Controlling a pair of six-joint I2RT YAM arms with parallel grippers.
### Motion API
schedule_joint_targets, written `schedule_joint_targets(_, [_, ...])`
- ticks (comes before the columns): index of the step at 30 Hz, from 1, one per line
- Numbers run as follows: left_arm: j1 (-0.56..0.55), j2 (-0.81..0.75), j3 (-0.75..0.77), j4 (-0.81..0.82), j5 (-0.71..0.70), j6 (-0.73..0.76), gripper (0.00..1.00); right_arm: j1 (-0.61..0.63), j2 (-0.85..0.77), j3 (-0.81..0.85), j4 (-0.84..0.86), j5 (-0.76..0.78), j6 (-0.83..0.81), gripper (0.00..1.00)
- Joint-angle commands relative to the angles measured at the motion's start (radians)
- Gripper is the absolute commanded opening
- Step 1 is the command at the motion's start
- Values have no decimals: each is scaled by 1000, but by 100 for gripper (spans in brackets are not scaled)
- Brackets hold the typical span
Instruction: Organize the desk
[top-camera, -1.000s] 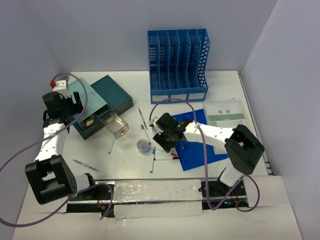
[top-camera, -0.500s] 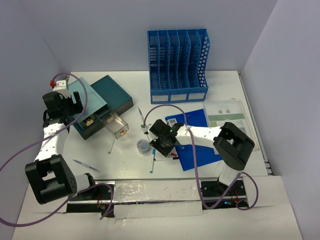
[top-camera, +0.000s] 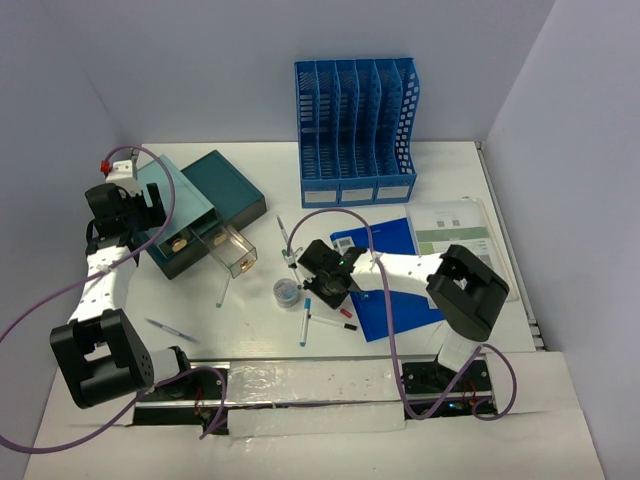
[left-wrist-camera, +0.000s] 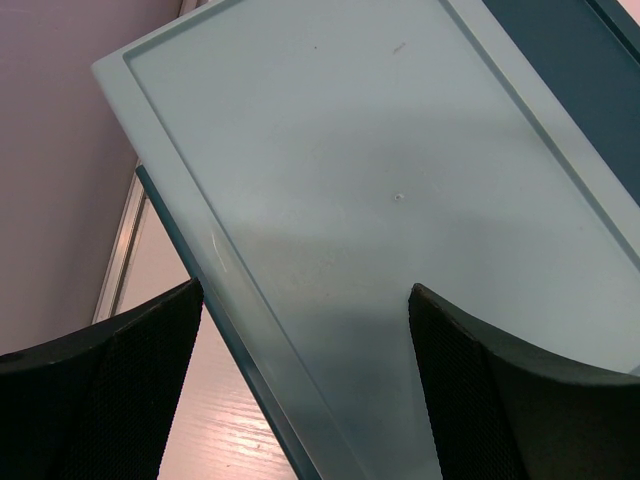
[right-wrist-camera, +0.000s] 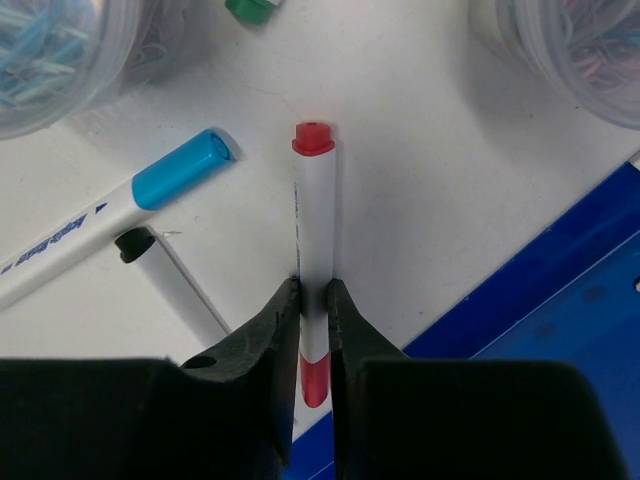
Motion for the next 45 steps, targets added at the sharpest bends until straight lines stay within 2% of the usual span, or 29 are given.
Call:
schedule_joint_targets(1, [-3, -24, 20, -7, 9, 20, 90, 6, -18, 13, -45, 96, 8, 0])
schedule_joint_targets(5, [-3, -27, 18, -7, 10, 22, 90, 6, -103, 25, -50, 137, 10, 0])
schedule_joint_targets(9, [-3, -22, 26, -9, 15, 16, 89, 6, -281, 82, -27, 148, 10, 0])
schedule_joint_targets(13, [-3, -15, 32, -13, 17, 15, 90, 6, -380, 164, 90, 125, 45, 0])
schedule_joint_targets(16, [-3, -15, 32, -17, 19, 18, 89, 6, -389, 248, 274, 82, 66, 0])
schedule_joint_targets(20, [-3, -14, 32, -21, 20, 23, 89, 9, -284, 404, 384, 3, 94, 0])
schedule_joint_targets(23, [-3, -3, 33, -28, 25, 27, 89, 9, -92, 574, 390, -64, 123, 0])
schedule_joint_targets(30, [-3, 18, 38, -36, 31, 36, 89, 49, 285, 1035, 223, -133, 184, 0])
schedule_joint_targets(32, [-2, 18, 38, -36, 31, 36, 89, 59, 336, 1088, 157, -120, 182, 0])
schedule_joint_targets(38, [-3, 20, 39, -36, 40, 33, 89, 67, 400, 1113, 107, -83, 188, 20])
schedule_joint_targets(40, [-3, 20, 38, -38, 42, 33, 89, 67, 395, 1111, 109, -86, 185, 31])
schedule_joint_targets(42, [-3, 17, 39, -40, 41, 34, 89, 67, 391, 1108, 107, -90, 185, 36])
schedule_joint_targets(45, [-3, 9, 38, -39, 42, 35, 89, 69, 387, 1107, 89, -103, 183, 48])
